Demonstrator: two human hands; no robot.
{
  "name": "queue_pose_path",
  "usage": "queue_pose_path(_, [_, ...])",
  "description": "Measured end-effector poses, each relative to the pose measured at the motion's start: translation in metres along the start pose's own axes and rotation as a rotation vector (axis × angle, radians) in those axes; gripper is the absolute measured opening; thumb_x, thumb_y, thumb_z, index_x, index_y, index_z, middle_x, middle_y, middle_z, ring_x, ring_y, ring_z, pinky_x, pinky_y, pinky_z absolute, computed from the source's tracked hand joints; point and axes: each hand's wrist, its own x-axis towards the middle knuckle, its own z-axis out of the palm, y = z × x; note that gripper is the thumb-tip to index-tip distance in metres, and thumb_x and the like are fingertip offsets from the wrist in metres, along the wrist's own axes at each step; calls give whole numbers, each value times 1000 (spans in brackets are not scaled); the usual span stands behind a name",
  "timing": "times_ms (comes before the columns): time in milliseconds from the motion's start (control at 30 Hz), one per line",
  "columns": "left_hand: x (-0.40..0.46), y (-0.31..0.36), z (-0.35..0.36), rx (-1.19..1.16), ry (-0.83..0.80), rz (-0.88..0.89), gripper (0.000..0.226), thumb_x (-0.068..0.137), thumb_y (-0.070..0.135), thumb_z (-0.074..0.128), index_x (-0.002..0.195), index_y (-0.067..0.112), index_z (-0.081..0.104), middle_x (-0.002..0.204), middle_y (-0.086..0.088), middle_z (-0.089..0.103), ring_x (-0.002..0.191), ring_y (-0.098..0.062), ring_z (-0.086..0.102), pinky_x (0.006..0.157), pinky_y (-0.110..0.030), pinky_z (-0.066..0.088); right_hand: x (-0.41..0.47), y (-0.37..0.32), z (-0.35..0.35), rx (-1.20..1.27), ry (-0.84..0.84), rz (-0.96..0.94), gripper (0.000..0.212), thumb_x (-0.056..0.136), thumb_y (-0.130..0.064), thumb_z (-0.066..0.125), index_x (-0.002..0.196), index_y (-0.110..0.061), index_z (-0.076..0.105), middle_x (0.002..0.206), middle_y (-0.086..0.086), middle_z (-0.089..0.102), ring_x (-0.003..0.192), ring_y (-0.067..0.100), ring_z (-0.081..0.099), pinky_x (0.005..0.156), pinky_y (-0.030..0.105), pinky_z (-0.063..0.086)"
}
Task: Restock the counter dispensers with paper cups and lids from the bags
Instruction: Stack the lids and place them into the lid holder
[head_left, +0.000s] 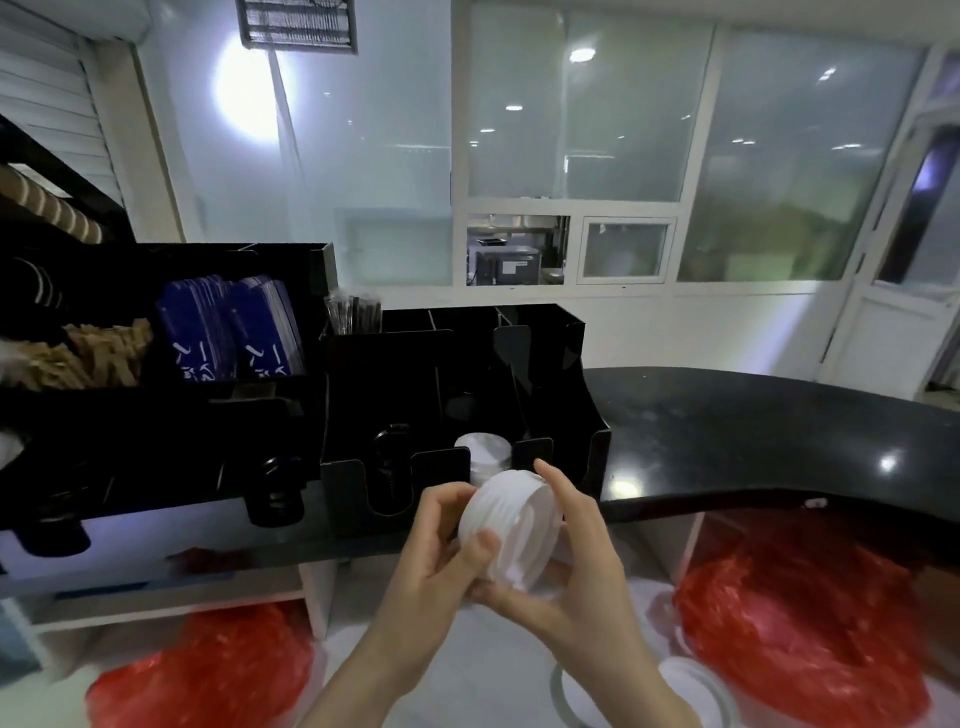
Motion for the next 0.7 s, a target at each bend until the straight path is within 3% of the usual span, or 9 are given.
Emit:
queue_pose_path(100, [4,5,-12,92,-95,37,63,70,37,78,124,26,47,117,6,64,108,-17,64,79,-29,56,8,-4,11,-99,71,-39,93,62,-46,85,139,-44,33,138,-17,37,124,1,44,86,15,48])
queue_pose_path(167, [9,6,-23,256,-31,103,56,74,22,80,122,28,51,115,10,63,108,-12,63,82,-26,55,10,-5,16,-127,47,-54,97,60,-32,89,139,-44,34,138,-17,32,125,-1,40,88,7,42])
queue_pose_path(233, [17,4,-37,374,71,151,48,80,12,75,120,32,56,112,16,65,107,-7,62,85,-24,54,11,-8,18,-137,-12,-48,94,59,-36,87,137,-46,36,135,-21,33,122,0,44,90,8,42])
queue_pose_path(333, [29,-3,-56,427,85,182,43,86,11,70,122,31,60,114,18,65,107,-2,61,88,-25,55,20,-7,17,-144,-9,28,76,71,-24,83,129,-54,44,117,-22,46,105,6,60,82,21,53])
queue_pose_path(400, [37,-8,-64,448,47,222,40,88,13,70,124,28,61,116,17,64,108,0,60,88,-25,55,29,-9,14,-212,12,48,64,78,-11,77,118,-54,52,107,-18,51,98,3,61,78,19,53])
queue_pose_path(500, [51,-7,-71,520,-2,326,35,90,16,67,121,30,59,115,21,61,109,4,56,88,-17,51,42,-19,9,-272,-57,80,51,77,-8,77,109,-42,58,110,-14,52,102,-1,58,80,12,50])
queue_pose_path(600, [71,-2,-75,575,-60,398,37,90,12,66,118,34,57,114,25,57,111,4,54,90,-14,47,56,-30,-4,-214,-218,141,54,76,-14,79,120,-33,55,119,-21,54,115,0,54,91,18,49])
queue_pose_path(700, [96,-3,-78,527,-37,432,35,90,11,66,120,29,59,114,19,61,109,2,57,92,-21,49,77,-34,-9,-255,-251,143,60,77,-13,79,125,-38,54,116,-18,61,112,0,57,93,19,50])
